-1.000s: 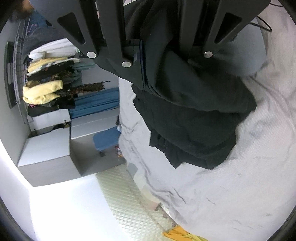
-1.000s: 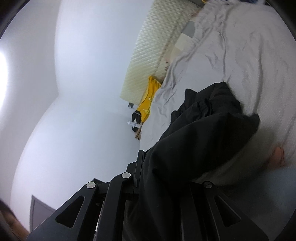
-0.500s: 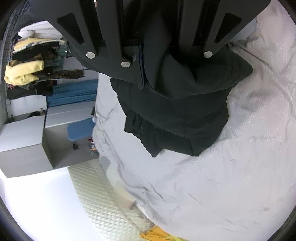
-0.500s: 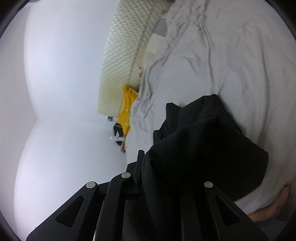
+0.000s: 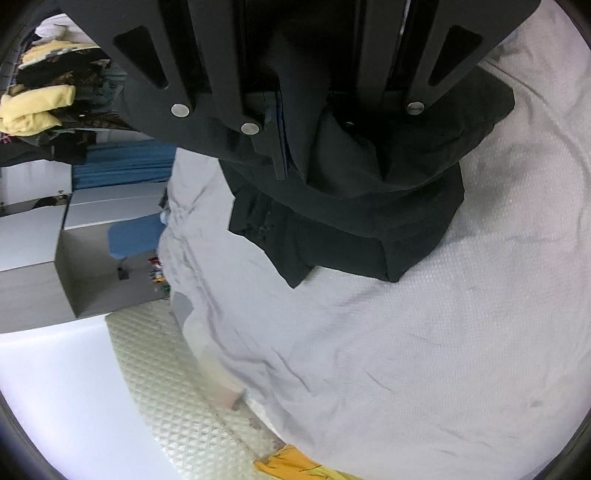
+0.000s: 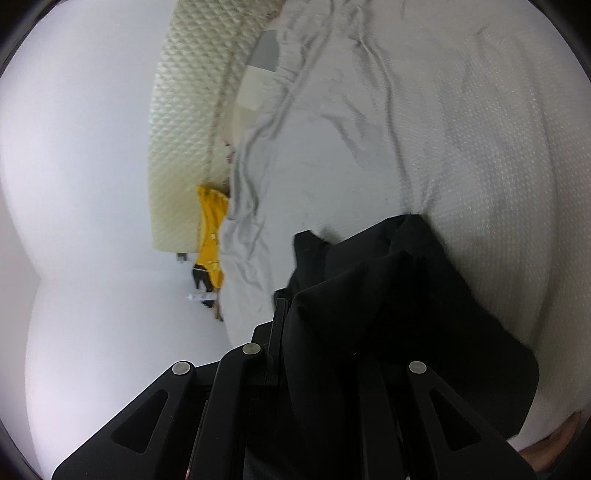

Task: Fold large clothes

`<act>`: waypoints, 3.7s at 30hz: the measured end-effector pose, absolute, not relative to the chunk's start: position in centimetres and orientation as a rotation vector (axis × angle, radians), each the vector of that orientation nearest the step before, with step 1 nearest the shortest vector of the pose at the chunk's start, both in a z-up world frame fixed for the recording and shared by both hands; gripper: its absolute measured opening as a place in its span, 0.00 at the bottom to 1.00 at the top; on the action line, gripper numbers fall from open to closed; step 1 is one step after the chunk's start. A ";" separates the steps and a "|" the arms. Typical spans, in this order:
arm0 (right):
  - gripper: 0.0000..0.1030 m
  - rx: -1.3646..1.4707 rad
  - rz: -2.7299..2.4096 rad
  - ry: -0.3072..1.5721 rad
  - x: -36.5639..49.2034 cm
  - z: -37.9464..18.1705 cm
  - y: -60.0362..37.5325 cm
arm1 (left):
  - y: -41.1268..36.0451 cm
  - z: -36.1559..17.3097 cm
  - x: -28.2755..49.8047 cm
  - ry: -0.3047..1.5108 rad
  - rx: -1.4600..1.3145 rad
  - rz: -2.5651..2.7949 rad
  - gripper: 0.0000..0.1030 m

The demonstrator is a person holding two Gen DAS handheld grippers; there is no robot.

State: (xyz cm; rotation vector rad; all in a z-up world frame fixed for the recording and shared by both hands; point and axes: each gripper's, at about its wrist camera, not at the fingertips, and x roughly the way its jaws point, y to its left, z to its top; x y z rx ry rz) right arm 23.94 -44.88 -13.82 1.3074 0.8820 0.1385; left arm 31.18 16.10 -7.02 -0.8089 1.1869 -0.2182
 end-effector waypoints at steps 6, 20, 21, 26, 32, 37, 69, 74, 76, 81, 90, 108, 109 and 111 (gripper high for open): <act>0.11 1.311 0.075 0.960 26.8 -16.7 -45.2 | 15.3 -10.1 34.9 1.246 -0.788 -0.140 0.13; 0.25 1.395 0.180 1.001 29.5 -23.0 -46.0 | 14.0 -15.7 39.4 1.361 -0.791 -0.167 0.14; 0.27 1.402 0.205 0.995 29.3 -23.1 -46.3 | 14.4 -15.7 39.3 1.363 -0.800 -0.193 0.14; 0.38 1.378 0.248 0.971 27.9 -22.1 -47.3 | 16.2 -14.5 38.0 1.356 -0.851 -0.284 0.15; 0.47 1.181 0.158 0.964 25.2 -18.7 -48.8 | 17.7 -11.2 34.1 1.329 -0.788 -0.366 0.17; 0.49 0.962 0.085 0.961 22.4 -15.8 -49.4 | 21.1 -7.5 30.0 1.265 -0.684 -0.353 0.49; 0.84 0.163 0.113 0.675 24.2 -12.7 -25.2 | -1.7 -11.6 27.0 0.705 0.046 -0.206 0.64; 0.85 0.092 0.076 0.641 26.2 -13.0 -24.4 | -2.7 -12.6 29.5 0.692 0.039 -0.179 0.64; 0.85 0.084 0.078 0.644 27.0 -13.2 -24.3 | -3.1 -13.1 30.9 0.703 0.032 -0.175 0.64; 0.85 0.097 0.075 0.662 28.9 -13.6 -24.5 | -3.5 -13.6 33.1 0.733 0.029 -0.156 0.64; 0.89 0.110 0.060 0.706 32.9 -14.9 -24.6 | -4.0 -15.0 38.7 0.797 0.024 -0.126 0.64; 0.98 0.183 0.102 0.734 35.4 -16.8 -25.9 | -4.1 -17.2 42.1 0.821 0.040 -0.116 0.65; 0.98 0.175 0.105 0.723 34.9 -16.5 -26.0 | -4.1 -16.9 41.7 0.816 0.043 -0.118 0.65; 0.98 0.165 0.111 0.711 34.1 -16.0 -26.3 | -3.6 -16.2 41.0 0.804 0.040 -0.129 0.65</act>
